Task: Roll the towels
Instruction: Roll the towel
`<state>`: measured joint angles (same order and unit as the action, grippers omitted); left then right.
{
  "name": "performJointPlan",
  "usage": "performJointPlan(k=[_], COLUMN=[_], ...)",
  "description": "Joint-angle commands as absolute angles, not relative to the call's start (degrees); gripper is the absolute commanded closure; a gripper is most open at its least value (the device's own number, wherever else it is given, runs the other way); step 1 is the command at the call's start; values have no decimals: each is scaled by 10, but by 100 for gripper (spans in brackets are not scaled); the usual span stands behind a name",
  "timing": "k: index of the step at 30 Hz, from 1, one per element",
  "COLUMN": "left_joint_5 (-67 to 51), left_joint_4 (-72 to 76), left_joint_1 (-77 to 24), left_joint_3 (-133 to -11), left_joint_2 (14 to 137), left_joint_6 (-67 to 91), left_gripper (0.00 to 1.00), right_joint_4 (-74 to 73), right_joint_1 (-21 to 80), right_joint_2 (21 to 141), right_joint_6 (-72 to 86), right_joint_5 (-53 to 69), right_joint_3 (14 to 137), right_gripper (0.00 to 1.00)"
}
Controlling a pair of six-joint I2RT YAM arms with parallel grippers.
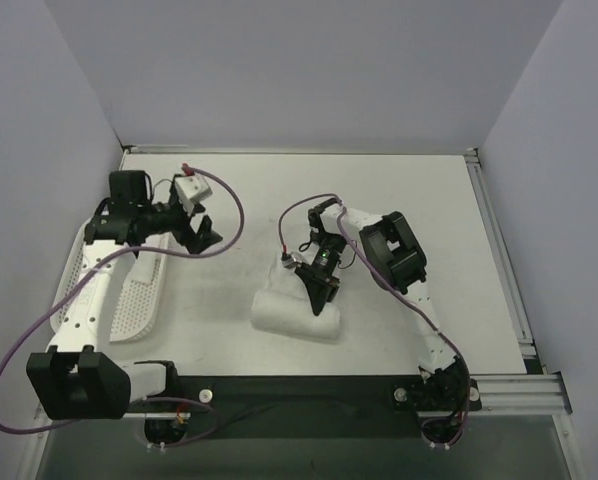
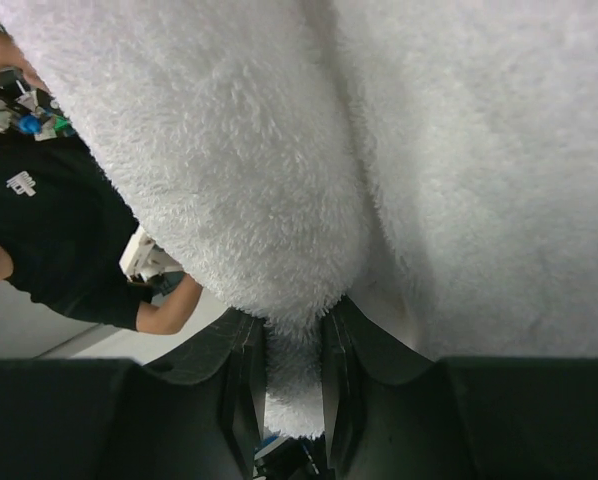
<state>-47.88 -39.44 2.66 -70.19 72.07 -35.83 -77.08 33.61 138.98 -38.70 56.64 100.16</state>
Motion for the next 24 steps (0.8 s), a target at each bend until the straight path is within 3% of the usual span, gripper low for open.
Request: performJointPlan(k=[1,5,11,22,24], left_joint_5=[-414,-361,-241,-150,-134], left_joint_4=[-404,-396,-346,-168,-159], left_joint_1=[-81,-210,-402,-512,-513], left_joint_3=[-657,-573,-482,-422,-410], left_joint_2=[692,633,630,758,782], left_joint_6=[-426,-541,-562,-547,-555], left_gripper=[3,3,12,7,14], right_joint_4=[-765,-761,-751,-735,-731], right_joint_1=[335,334,333,330,329], right_joint_2=[1422,1433,1453,1470,1469], right_joint_6=[-377,-361,-319,-275,-270], right_joint_5=[527,516,493,481,479], right_joint_3=[1032,1039,1067,1088,1089], right_gripper=[100,100,100,99,98])
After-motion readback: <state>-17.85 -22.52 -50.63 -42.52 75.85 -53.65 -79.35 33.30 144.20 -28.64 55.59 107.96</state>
